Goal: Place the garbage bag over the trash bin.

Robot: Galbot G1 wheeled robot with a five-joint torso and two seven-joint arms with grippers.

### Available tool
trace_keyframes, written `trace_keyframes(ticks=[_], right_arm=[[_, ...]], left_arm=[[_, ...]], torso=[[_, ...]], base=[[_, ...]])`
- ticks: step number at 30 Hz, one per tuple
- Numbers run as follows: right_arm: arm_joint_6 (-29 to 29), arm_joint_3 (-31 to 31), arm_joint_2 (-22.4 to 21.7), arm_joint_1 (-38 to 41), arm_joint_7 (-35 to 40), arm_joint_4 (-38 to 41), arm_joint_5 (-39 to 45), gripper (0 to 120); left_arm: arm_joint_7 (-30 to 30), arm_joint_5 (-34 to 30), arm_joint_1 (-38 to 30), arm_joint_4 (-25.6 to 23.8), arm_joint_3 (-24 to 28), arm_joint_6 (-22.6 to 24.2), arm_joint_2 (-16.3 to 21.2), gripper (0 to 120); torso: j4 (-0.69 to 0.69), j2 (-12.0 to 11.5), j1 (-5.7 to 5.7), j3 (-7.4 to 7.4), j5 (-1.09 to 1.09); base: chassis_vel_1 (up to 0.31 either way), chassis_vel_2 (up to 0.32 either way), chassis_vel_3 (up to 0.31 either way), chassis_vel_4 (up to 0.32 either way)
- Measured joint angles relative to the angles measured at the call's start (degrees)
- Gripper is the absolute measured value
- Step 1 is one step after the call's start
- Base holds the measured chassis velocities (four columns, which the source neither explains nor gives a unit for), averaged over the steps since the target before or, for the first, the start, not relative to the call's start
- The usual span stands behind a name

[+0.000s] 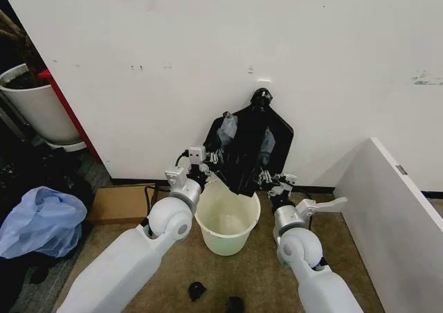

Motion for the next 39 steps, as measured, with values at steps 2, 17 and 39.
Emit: trace_keyframes(ticks=[2, 17, 39], right_arm=[[0.0, 0.0, 0.0, -0.2, 0.0, 0.3, 0.0, 7], [-1.2, -0.4, -4.3, -12.7, -0.5, 16.2, 1.2, 0], [1.9, -2.6, -2.1, -20.4, -2.5, 16.5, -1.0, 0]], left_arm=[[0.0, 0.0, 0.1, -0.1, 0.0, 0.0, 0.0, 0], [-0.3, -0.7, 10.2, -12.2, -4.4, 1.4, 6.2, 0], [-0.8, 5.5, 25.0, -17.5, -9.1, 0.1, 6.6, 0]], torso=[[0.00, 0.0, 0.00, 0.00, 0.00], [0.00, 0.0, 0.00, -0.02, 0.00], [0.00, 0.0, -0.01, -0.01, 0.00]], base=[[0.000, 0.000, 0.000, 0.000], [0.000, 0.000, 0.000, 0.000], [0.000, 0.000, 0.000, 0.000]])
